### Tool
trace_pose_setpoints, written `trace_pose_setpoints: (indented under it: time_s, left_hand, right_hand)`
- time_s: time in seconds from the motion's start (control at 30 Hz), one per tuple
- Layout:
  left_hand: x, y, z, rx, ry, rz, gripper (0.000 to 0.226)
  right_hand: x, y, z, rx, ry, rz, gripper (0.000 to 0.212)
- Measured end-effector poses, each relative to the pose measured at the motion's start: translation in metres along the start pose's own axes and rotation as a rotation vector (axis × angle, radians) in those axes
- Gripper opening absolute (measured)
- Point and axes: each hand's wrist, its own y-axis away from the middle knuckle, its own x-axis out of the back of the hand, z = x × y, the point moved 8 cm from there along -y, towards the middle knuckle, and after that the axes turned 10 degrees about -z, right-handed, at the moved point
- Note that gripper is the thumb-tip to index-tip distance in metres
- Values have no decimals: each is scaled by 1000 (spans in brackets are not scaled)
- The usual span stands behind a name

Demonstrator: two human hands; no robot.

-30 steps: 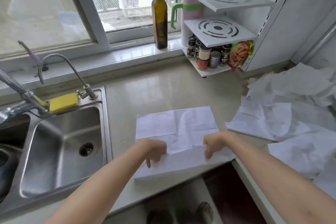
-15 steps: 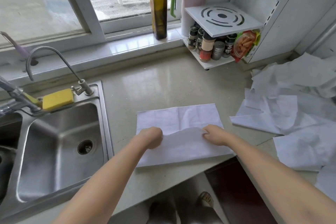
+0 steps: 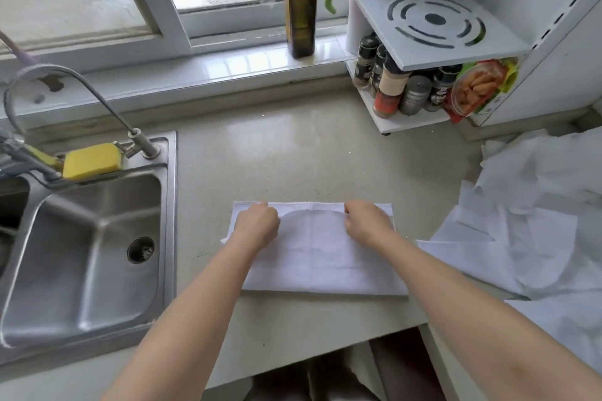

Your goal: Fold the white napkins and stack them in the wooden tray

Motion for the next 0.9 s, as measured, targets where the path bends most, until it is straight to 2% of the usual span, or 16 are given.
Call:
trace_pose_setpoints:
  time_s: [0.3,0.9]
  left_hand:
    - [-2,-26,-11,149,51,-110,26]
    - [-1,-36,-23,188,109,-153,35]
  right_hand:
    - [2,-30,-8,86,65,24,29]
    - [-2,-30,-13,9,100,183,34]
